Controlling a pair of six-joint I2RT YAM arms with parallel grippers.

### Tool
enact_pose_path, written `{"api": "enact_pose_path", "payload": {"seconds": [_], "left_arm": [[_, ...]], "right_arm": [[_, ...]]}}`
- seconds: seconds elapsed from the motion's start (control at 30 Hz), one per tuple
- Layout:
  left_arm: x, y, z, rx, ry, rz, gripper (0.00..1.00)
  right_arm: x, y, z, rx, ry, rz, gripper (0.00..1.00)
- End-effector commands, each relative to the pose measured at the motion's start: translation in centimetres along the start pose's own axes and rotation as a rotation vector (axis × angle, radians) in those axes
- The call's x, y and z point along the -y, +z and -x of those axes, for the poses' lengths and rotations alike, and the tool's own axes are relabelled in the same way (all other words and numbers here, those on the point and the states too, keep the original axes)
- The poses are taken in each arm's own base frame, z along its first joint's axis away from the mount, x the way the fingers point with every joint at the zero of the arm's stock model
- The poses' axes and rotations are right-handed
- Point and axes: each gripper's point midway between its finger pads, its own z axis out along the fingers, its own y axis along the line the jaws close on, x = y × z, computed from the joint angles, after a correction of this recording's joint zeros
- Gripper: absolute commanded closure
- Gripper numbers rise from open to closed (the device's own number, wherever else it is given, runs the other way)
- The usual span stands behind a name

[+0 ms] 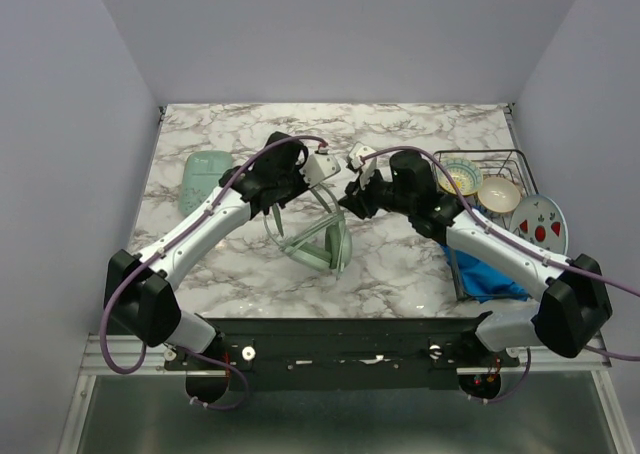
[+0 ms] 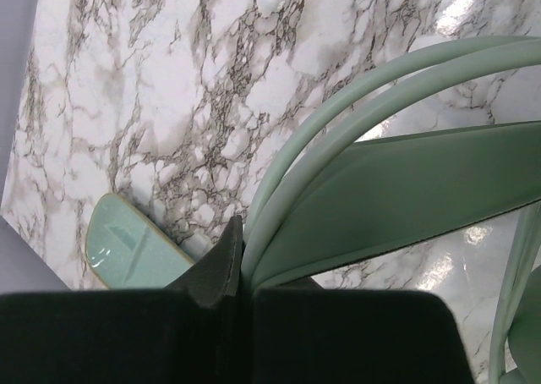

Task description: Wrap the headphones

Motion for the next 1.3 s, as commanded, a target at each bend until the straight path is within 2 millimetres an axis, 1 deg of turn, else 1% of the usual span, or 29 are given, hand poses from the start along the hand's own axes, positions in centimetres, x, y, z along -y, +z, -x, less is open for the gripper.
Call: {"api": "enact_pose_path", "payload": {"seconds": [0.0, 0.03, 0.07, 0.13, 0.17, 0.3, 0.33, 0.37, 0.4, 0.43, 0.53, 0.57, 0.63, 0.67, 0.73, 0.77, 0.8, 0.83, 0.87, 0.9, 0.93, 1.0, 1.03, 1.1, 1.13, 1.2, 1.23, 1.27], "left_arm": [[-1.9, -1.4, 2.3, 0.074, -0.084, 0.086, 1.0], [-1.9, -1.2, 2.3, 0.068, -0.089, 0.087, 1.0], [-2.1, -1.1, 2.1, 0.061, -0.098, 0.098, 1.0], [-2.4, -0.9, 2.1, 0.056, -0.124, 0.108, 1.0], [-2.5, -0.8, 2.2, 0.058, -0.131, 0.105, 1.0], [-2.8, -0.6, 2.1, 0.066, -0.171, 0.1, 1.0], [-2.8, -0.4, 1.9, 0.062, -0.181, 0.098, 1.0], [-2.7, -0.3, 1.8, 0.06, -0.187, 0.094, 1.0], [-2.6, -0.1, 1.7, 0.057, -0.192, 0.088, 1.0], [-2.5, 0.2, 1.3, 0.045, -0.2, 0.082, 1.0], [-2.7, 0.6, 0.6, 0.038, -0.226, 0.085, 1.0], [-3.2, 0.7, 0.1, 0.033, -0.247, 0.095, 1.0], [-3.8, 0.9, -0.7, 0.037, -0.275, 0.1, 1.0], [-4.7, 0.9, -1.8, 0.028, -0.306, 0.117, 1.0], [-5.4, 0.9, -3.2, 0.019, -0.34, 0.125, 1.0], [-5.2, 0.9, -3.5, 0.034, -0.362, 0.089, 1.0], [-6.1, 0.7, -4.8, 0.023, -0.398, 0.101, 1.0], [-6.2, 0.6, -5.8, 0.014, -0.421, 0.102, 1.0], [-6.3, 0.5, -6.3, 0.018, -0.439, 0.092, 1.0], [-7.1, 0.1, -7.7, 0.008, -0.473, 0.114, 1.0], [-7.0, 0.0, -8.5, 0.005, -0.496, 0.112, 1.0], [-7.3, -0.4, -9.7, 0.007, -0.539, 0.118, 1.0], [-7.6, -0.5, -10.9, -0.005, -0.575, 0.133, 1.0], [-7.8, -0.5, -11.7, -0.006, -0.608, 0.139, 1.0], [-7.8, -0.3, -12.6, -0.015, -0.63, 0.14, 1.0], [-7.6, -0.1, -13.0, -0.015, -0.65, 0.129, 1.0], [-7.0, 0.2, -13.2, -0.011, -0.661, 0.094, 1.0], [-7.0, 0.1, -13.6, -0.008, -0.684, 0.082, 1.0]], "right_arm": [[-2.1, 0.3, -1.6, -0.014, 0.078, 0.085, 0.58], [-2.2, 0.2, -1.9, -0.016, 0.082, 0.087, 0.59], [-2.4, 0.1, -2.8, -0.032, 0.086, 0.088, 0.59], [-2.2, -0.2, -3.2, -0.038, 0.083, 0.066, 0.59], [-1.7, -0.4, -3.8, -0.052, 0.082, 0.035, 0.59], [-0.8, -0.7, -4.3, -0.066, 0.082, -0.028, 0.59], [-0.6, -0.8, -4.1, -0.061, 0.082, -0.042, 0.59], [0.0, -1.0, -4.2, -0.065, 0.084, -0.078, 0.59], [0.4, -1.1, -3.8, -0.059, 0.085, -0.099, 0.58], [0.6, -1.3, -3.6, -0.054, 0.084, -0.114, 0.58], [1.7, -2.3, -2.2, -0.022, 0.077, -0.176, 0.57], [2.4, -3.0, -1.5, -0.006, 0.076, -0.22, 0.57], [2.9, -3.7, -0.9, 0.01, 0.075, -0.259, 0.54], [3.3, -4.0, -0.7, 0.017, 0.071, -0.282, 0.54], [3.4, -4.9, 0.3, 0.047, 0.062, -0.296, 0.52], [3.4, -5.2, 0.3, 0.05, 0.059, -0.298, 0.52], [3.3, -5.6, 0.8, 0.065, 0.055, -0.3, 0.52], [3.2, -5.7, 0.7, 0.065, 0.054, -0.3, 0.51], [3.4, -5.9, 0.6, 0.063, 0.055, -0.31, 0.51], [3.4, -6.0, 0.6, 0.065, 0.052, -0.314, 0.51], [3.4, -6.1, 0.6, 0.066, 0.051, -0.316, 0.5], [3.4, -6.1, 0.2, 0.056, 0.047, -0.317, 0.5], [3.6, -6.2, 0.0, 0.05, 0.049, -0.331, 0.5], [3.8, -6.2, -0.3, 0.035, 0.051, -0.343, 0.5], [3.9, -6.1, -0.5, 0.028, 0.051, -0.345, 0.5], [3.8, -6.0, -0.7, 0.022, 0.051, -0.343, 0.5], [3.8, -6.0, -0.7, 0.023, 0.053, -0.34, 0.5], [3.7, -6.0, -0.7, 0.02, 0.052, -0.338, 0.5]]}}
